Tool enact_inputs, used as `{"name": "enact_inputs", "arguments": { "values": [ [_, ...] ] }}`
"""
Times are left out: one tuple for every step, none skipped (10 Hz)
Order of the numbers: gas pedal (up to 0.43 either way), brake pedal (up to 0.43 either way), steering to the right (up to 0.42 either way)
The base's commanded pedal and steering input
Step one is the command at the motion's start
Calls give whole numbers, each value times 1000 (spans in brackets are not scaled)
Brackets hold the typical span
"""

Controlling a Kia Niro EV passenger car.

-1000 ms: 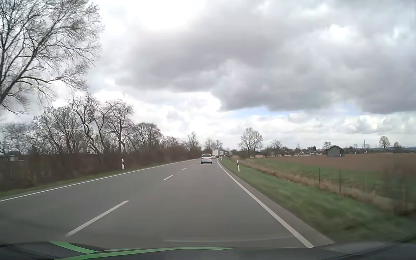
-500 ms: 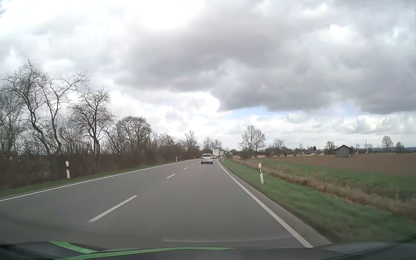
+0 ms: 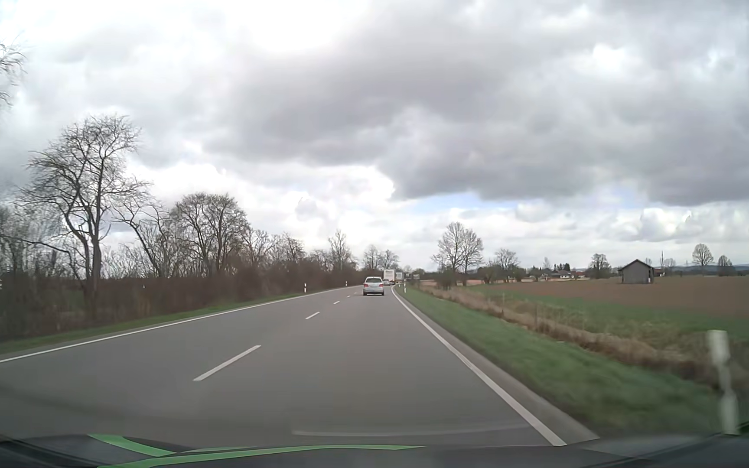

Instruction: Follow the waypoints while adhering to traffic rules and regulations

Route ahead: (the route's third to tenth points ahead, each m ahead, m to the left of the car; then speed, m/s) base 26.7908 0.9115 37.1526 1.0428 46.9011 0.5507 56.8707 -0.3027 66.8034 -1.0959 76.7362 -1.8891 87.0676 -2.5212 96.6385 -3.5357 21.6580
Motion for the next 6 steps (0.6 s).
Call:
{"name": "enact_inputs", "arguments": {
  "values": [
    [189, 0, 1],
    [189, 0, 1],
    [189, 0, 0],
    [189, 0, 1],
    [189, 0, 1],
    [189, 0, 1]
  ]
}}
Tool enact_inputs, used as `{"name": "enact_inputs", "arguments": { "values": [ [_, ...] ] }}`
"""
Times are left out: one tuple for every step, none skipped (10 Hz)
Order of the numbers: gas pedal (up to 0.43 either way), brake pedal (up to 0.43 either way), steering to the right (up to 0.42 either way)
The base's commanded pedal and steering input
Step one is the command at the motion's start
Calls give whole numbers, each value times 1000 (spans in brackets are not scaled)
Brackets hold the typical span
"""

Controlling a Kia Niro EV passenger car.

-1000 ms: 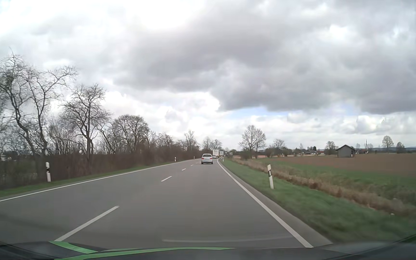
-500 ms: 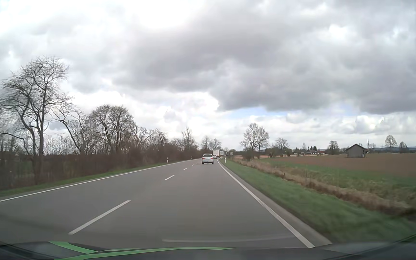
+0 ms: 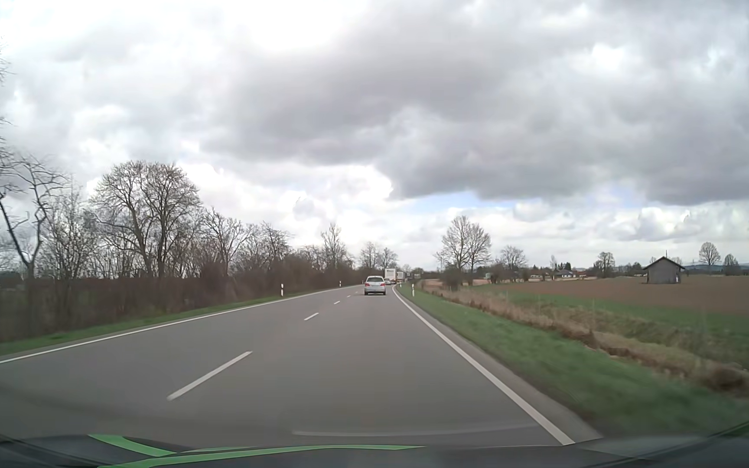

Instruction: Follow the waypoints while adhering to traffic rules and regulations

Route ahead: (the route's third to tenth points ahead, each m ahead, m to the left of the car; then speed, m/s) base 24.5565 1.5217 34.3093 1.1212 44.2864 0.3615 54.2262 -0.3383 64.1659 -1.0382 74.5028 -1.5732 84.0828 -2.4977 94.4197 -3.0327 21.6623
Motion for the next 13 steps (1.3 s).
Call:
{"name": "enact_inputs", "arguments": {
  "values": [
    [189, 0, 1],
    [189, 0, 1],
    [189, 0, 1],
    [189, 0, 1],
    [189, 0, 1],
    [189, 0, 1],
    [189, 0, 1],
    [189, 0, 1],
    [189, 0, 1],
    [189, 0, 1],
    [189, 0, 2],
    [177, 0, 3],
    [177, 0, 3]
  ]
}}
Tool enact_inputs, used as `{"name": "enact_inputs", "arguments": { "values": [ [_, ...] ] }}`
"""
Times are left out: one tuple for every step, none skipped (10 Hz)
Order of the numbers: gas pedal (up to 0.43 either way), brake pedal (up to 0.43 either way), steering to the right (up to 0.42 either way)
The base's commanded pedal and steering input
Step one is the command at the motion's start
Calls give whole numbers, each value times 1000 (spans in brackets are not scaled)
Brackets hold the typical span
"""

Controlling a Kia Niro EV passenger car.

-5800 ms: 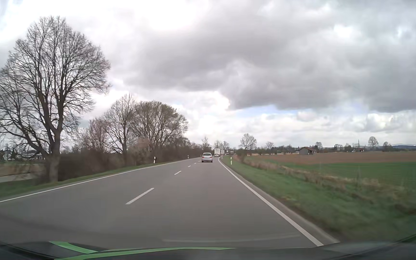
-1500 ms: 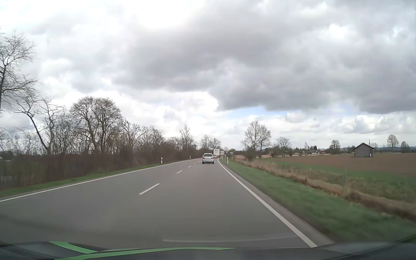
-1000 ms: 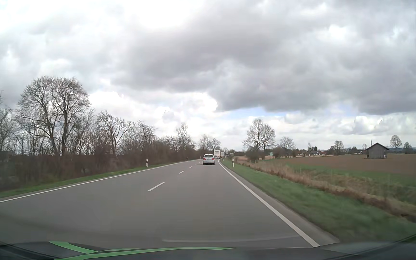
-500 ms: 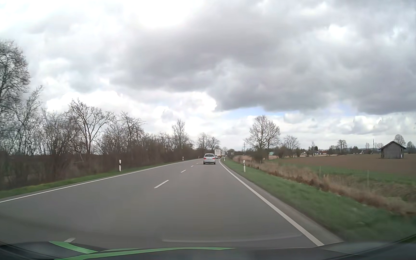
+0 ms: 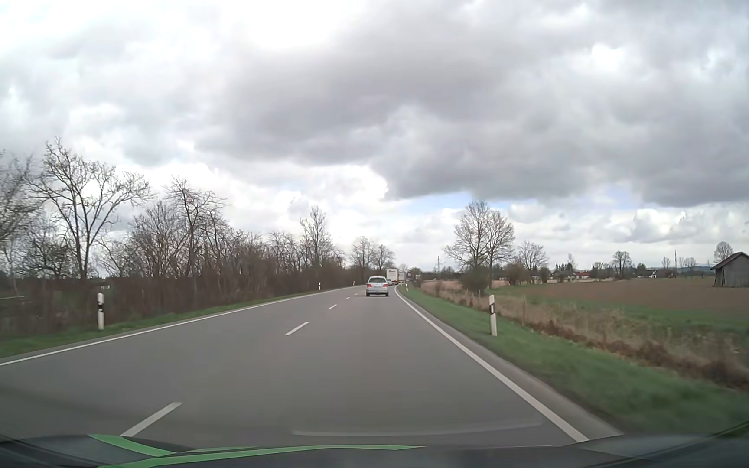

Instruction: Follow the waypoints while adhering to traffic rules and regulations

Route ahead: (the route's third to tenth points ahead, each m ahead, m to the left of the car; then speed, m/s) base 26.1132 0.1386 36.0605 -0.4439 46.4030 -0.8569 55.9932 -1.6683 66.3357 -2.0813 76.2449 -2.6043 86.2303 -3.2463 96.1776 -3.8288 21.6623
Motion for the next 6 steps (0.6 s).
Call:
{"name": "enact_inputs", "arguments": {
  "values": [
    [177, 0, 3],
    [169, 0, 3],
    [169, 0, 3],
    [157, 0, 3],
    [157, 0, 3],
    [150, 0, 3]
  ]
}}
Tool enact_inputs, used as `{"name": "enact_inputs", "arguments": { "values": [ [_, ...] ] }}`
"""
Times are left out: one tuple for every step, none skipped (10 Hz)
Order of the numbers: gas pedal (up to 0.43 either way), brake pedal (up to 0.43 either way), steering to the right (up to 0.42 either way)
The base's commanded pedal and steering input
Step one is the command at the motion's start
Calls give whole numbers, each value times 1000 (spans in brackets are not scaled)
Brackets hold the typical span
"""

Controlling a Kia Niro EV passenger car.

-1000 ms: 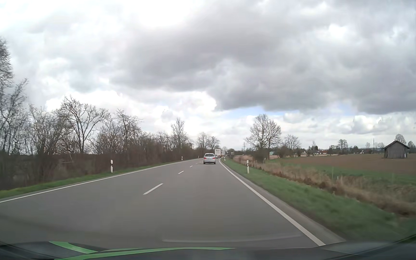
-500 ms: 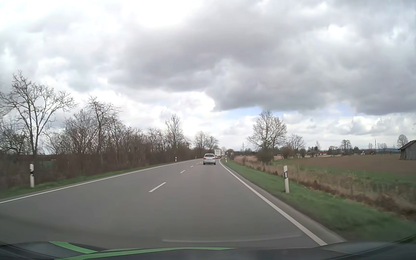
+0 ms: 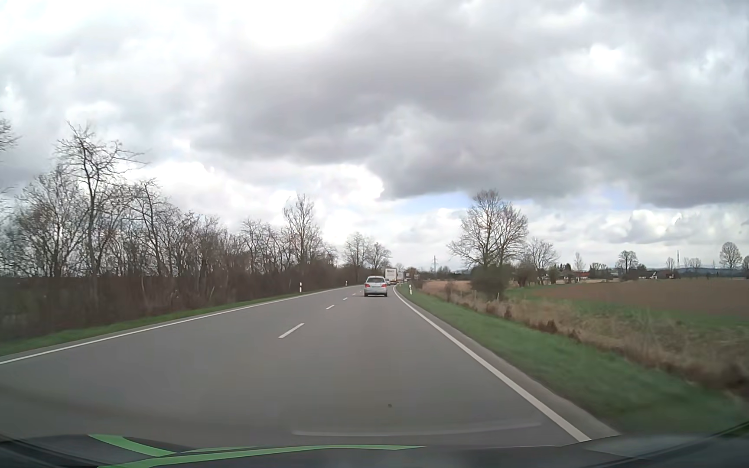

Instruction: Follow the waypoints while adhering to traffic rules and regulations

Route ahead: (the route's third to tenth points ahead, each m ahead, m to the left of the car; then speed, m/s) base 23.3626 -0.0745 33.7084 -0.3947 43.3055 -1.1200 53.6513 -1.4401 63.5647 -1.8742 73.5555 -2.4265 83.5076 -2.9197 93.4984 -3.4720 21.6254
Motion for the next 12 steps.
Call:
{"name": "enact_inputs", "arguments": {
  "values": [
    [150, 0, 3],
    [138, 0, 3],
    [130, 0, 3],
    [130, 0, 3],
    [118, 0, 3],
    [110, 0, 3],
    [98, 0, 3],
    [98, 0, 3],
    [98, 0, 3],
    [98, 0, 2],
    [98, 0, 3],
    [98, 0, 2]
  ]
}}
